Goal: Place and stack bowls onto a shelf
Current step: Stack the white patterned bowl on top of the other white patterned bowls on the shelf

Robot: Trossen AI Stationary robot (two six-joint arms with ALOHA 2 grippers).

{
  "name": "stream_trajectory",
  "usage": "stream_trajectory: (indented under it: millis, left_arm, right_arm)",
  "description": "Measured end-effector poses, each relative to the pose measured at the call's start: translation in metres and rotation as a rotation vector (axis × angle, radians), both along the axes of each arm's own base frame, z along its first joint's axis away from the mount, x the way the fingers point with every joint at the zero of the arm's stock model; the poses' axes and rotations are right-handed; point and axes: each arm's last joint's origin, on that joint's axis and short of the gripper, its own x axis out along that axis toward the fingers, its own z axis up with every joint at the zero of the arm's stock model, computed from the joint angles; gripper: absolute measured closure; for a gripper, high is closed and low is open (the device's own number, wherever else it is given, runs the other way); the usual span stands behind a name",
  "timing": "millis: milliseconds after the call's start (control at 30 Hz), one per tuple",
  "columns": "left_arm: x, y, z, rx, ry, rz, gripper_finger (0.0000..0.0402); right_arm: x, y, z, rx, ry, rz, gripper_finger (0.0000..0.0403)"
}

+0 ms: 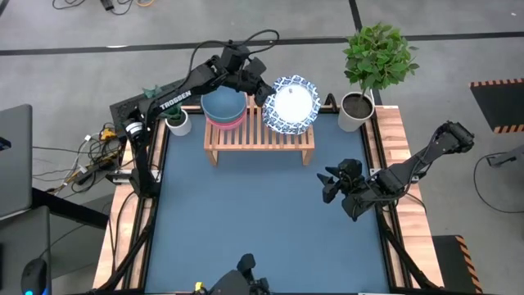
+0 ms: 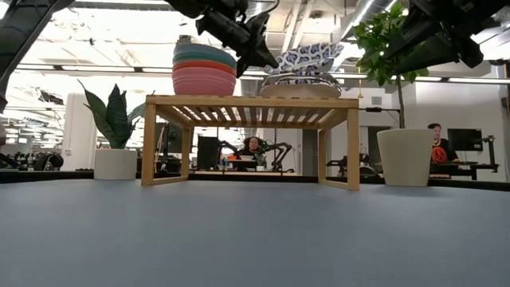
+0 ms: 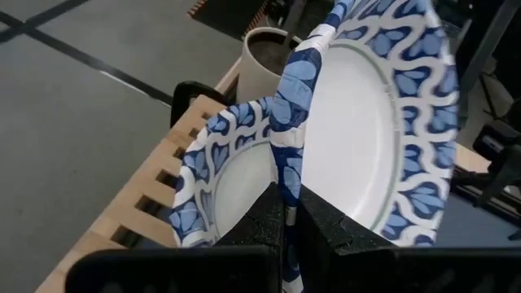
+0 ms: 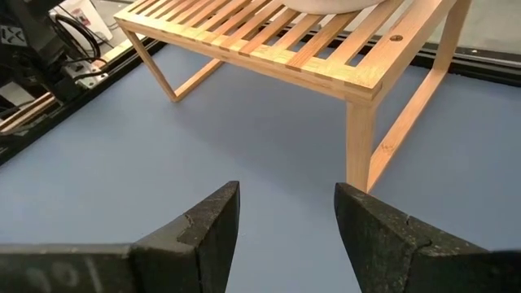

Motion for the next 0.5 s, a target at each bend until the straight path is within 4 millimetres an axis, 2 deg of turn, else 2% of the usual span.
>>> stream_trajectory:
  millis: [500]
  left_arm:
    - [-0.003, 0.0007, -0.0035, -0.012, 0.04, 0.01, 0.04]
  right_arm:
    - [0.0001, 0.0001, 0.0, 0.002, -0.002, 0.0, 0.0177]
